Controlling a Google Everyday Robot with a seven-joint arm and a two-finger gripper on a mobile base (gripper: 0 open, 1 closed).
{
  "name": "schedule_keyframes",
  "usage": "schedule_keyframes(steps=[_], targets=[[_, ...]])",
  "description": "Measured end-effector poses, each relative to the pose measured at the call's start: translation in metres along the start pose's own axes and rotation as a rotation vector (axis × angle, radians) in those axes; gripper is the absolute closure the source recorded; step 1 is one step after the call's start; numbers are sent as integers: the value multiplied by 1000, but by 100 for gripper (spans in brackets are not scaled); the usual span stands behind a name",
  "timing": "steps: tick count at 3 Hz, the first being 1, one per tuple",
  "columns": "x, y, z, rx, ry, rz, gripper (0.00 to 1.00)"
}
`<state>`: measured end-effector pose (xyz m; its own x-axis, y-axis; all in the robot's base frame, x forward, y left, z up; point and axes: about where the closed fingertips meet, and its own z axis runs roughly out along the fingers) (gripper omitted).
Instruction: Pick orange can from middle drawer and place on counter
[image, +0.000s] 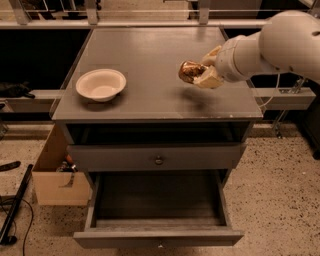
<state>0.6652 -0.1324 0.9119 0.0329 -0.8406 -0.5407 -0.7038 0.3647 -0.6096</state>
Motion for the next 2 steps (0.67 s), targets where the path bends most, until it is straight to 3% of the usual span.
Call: schedule_keyframes(steps=[1,2], targets=[[3,14,4,-37,-78,71,100],[8,25,9,-65,-100,105,100]])
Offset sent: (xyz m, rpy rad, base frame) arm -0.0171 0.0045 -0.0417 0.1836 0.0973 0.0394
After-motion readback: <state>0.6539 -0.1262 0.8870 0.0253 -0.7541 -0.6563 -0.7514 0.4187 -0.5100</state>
